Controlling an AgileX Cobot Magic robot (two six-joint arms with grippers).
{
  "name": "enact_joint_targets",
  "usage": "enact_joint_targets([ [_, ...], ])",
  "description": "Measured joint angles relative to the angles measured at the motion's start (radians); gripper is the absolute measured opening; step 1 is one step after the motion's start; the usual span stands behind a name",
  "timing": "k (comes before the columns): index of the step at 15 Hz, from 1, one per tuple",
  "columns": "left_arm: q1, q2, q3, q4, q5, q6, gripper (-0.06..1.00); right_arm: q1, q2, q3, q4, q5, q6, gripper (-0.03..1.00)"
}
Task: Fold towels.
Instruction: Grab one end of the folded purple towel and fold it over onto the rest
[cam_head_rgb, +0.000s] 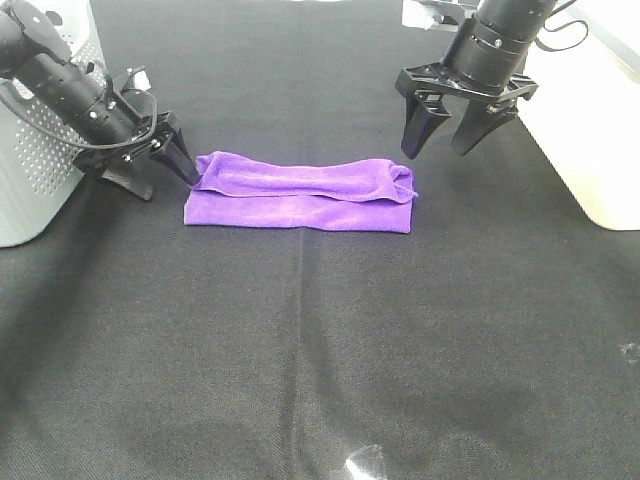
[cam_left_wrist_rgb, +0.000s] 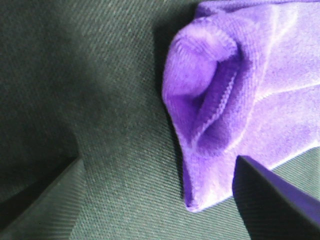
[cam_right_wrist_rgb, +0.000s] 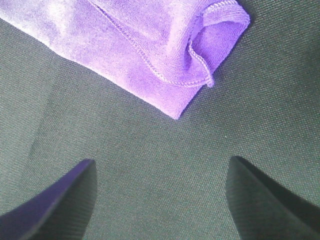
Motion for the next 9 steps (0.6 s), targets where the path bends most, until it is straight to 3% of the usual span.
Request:
enact_joint_targets([
  [4,-0.01,0.02,-0.006,-0.028,0.0,0.006,0.74,0.0,0.0,0.0,0.001,0.0,0.002,0.72],
  [9,-0.094,0.021,-0.007,-0.037,-0.025,-0.002,0.74,-0.001,0.0,0.0,0.001,0.0,0.003,0.72],
])
